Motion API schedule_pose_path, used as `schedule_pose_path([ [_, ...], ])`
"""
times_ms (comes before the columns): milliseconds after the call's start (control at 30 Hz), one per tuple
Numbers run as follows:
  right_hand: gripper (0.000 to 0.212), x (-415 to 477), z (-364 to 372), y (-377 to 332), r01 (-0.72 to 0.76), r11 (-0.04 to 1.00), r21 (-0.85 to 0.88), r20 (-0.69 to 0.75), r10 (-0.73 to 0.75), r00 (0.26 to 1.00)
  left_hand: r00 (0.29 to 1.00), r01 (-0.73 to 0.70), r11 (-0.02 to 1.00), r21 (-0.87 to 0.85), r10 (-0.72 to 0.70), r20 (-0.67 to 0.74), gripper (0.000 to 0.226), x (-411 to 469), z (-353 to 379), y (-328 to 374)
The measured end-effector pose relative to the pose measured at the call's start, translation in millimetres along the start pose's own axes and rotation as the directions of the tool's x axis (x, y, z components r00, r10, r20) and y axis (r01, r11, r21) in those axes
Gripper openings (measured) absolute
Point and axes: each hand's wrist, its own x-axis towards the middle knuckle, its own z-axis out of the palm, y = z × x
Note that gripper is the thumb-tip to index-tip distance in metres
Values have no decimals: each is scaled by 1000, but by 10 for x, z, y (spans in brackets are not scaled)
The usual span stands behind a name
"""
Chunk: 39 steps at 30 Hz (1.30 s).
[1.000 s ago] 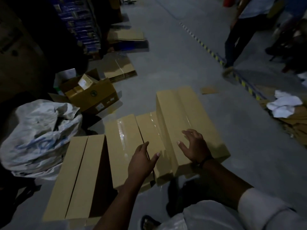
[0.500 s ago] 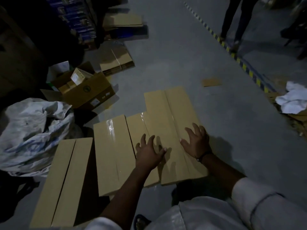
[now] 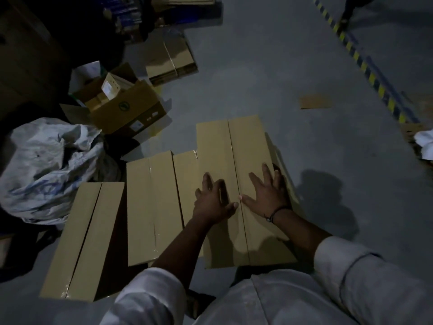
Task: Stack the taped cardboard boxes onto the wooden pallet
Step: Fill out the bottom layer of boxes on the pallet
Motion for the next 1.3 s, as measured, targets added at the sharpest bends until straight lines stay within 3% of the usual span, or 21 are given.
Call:
schedule_pose_path([
  [133,94,68,-42,47,-37,999,27,66,35,997,1000,11,999,-47,-11,3,104,88,6,3],
  [567,97,97,54,93,-6,998,-60,2,6,1000,998,62,998,-8,-63,-32,108,109,65,21],
  [833,84,-20,-1,21,-1,995,103,7,0,1000,993,96,995,-27,-97,-68,111,-119,130,46],
  [1300,89,-495,267,-693,216,976,-13,-74,-217,973,930,245,966,-85,-259,-260,114,-1187,32,-459],
])
